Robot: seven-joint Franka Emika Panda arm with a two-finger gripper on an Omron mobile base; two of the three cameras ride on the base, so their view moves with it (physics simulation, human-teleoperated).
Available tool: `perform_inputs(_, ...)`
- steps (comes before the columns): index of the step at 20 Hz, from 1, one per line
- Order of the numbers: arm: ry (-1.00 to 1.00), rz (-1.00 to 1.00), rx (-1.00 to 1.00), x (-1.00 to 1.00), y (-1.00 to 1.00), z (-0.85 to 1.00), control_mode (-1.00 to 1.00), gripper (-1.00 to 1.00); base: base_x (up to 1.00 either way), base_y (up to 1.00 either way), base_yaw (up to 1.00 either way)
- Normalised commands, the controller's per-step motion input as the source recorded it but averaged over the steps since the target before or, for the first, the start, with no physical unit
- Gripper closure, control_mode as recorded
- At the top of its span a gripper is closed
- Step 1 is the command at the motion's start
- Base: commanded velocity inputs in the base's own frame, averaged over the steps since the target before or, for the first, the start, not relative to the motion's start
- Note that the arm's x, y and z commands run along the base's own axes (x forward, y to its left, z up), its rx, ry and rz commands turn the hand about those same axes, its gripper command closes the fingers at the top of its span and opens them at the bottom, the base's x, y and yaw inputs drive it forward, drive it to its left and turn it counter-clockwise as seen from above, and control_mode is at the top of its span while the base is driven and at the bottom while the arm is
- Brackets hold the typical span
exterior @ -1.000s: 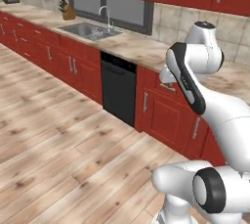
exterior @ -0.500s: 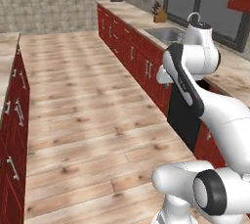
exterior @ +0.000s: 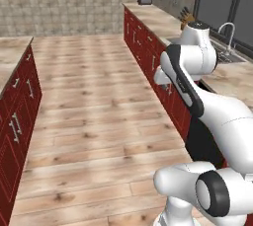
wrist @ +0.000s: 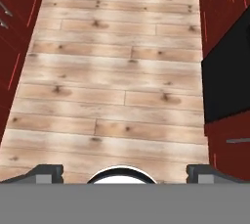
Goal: Pick the cup and bowl from the counter and place them on the counter next to the sink.
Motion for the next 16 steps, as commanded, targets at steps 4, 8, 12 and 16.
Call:
perform_inputs(4,0.0,0.0,0.0,0.0,0.0,0.0,1.0,-1.0,1.0,-0.25,0.44)
perform_inputs(8,0.0,0.0,0.0,0.0,0.0,0.0,1.0,-1.0,1.0,0.0,0.61)
perform_inputs(12,0.0,0.0,0.0,0.0,0.0,0.0,1.0,-1.0,1.0,-0.02,0.68)
perform_inputs(16,0.0,0.0,0.0,0.0,0.0,0.0,1.0,-1.0,1.0,-0.22,0.68)
